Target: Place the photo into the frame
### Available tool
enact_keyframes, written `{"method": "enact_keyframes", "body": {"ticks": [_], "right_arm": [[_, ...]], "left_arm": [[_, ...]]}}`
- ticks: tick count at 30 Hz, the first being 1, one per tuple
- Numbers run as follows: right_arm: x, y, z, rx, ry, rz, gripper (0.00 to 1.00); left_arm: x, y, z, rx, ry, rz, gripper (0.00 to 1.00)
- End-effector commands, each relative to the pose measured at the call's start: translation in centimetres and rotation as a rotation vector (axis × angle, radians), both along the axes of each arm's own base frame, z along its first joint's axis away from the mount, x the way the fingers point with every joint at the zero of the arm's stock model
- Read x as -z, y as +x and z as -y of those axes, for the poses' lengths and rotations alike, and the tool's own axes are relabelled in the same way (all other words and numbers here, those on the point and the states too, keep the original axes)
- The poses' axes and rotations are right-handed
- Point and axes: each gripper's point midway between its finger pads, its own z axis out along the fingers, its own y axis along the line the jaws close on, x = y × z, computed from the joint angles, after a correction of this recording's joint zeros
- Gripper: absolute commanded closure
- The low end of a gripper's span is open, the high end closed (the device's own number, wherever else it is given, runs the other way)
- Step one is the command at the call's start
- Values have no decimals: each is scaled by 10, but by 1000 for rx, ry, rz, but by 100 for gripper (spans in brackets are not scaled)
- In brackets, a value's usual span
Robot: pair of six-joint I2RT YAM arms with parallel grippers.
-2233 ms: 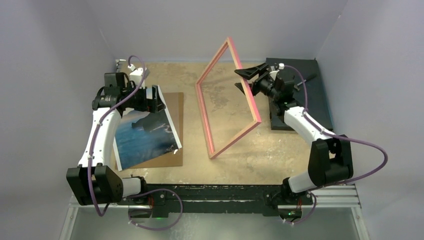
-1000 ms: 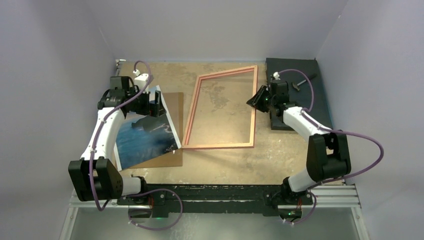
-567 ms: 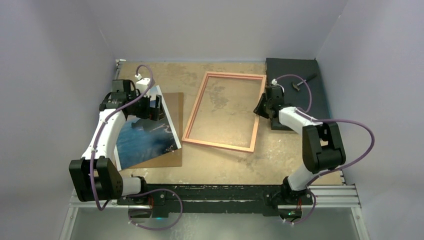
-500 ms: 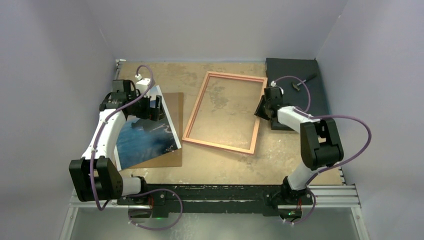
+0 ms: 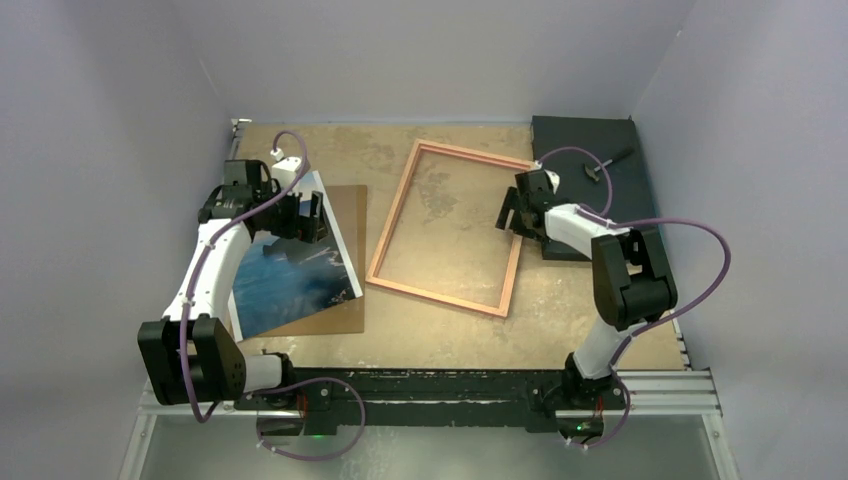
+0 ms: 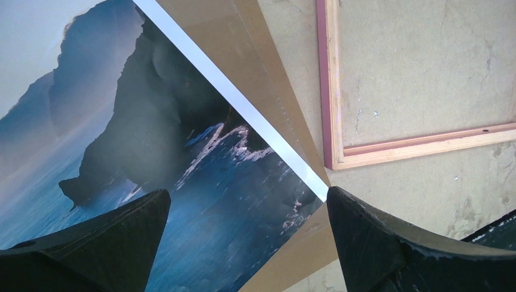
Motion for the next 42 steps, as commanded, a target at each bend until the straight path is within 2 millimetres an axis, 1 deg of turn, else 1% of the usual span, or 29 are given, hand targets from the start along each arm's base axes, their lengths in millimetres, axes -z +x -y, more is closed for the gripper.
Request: {"method": "enact_keyframes", "body": {"ticks": [1, 3, 5, 7, 9, 11, 12, 13, 15, 16, 17, 18, 20, 22, 26, 29, 31, 34, 38, 39, 42], "right_arm": [[-51, 15, -12, 16, -85, 90, 13], [-65, 21, -20, 17, -96, 108, 8], [-80, 30, -32, 8, -98, 138, 6], [-89, 39, -50, -9, -76, 155, 3], [-93, 47, -71, -33, -43, 162, 3], [-92, 55, -101, -77, -2, 165, 2], [-91, 57, -120, -108, 8, 170, 1], [-91, 64, -142, -135, 12, 173, 1], [-86, 68, -184, -186, -3, 162, 1], [-80, 68, -203, -200, -13, 146, 1], [-79, 70, -219, -213, -17, 144, 1], [-74, 69, -237, -233, -24, 137, 1], [-65, 72, -258, -240, -30, 134, 1], [-59, 74, -271, -241, -28, 141, 1], [-48, 76, -284, -249, -19, 147, 1], [-35, 76, -288, -252, -24, 135, 2], [-27, 76, -290, -254, -32, 130, 4], [-18, 75, -295, -273, -51, 130, 13], [-7, 74, -307, -333, -62, 133, 29], [-3, 73, -310, -347, -72, 129, 31], [2, 68, -316, -382, -90, 128, 39]], "left_arm": [[-12, -1, 0, 19, 12, 33, 0], [-16, -1, 0, 20, 10, 29, 0], [-22, 0, 0, 17, 4, 38, 0], [-27, 0, -1, 12, -2, 46, 0], [-33, 1, -3, 7, 1, 55, 0], [-37, 1, -7, -2, 5, 59, 0], [-38, 1, -10, -7, 7, 60, 0], [-39, 2, -12, -14, 9, 61, 0], [-39, 1, -16, -23, 14, 59, 0], [-38, 1, -17, -26, 19, 56, 0], [-38, 0, -18, -28, 24, 53, 0], [-37, -1, -19, -28, 28, 51, 0], [-36, -4, -22, -32, 36, 51, 0], [-35, -6, -23, -32, 41, 52, 0], [-35, -8, -24, -32, 48, 58, 0], [-37, -7, -25, -33, 54, 64, 0], [-37, -7, -26, -34, 64, 69, 0], [-35, -8, -29, -38, 78, 69, 0], [-30, -9, -31, -33, 88, 60, 0], [-29, -10, -32, -32, 92, 57, 0], [-27, -10, -33, -35, 101, 57, 0]]}}
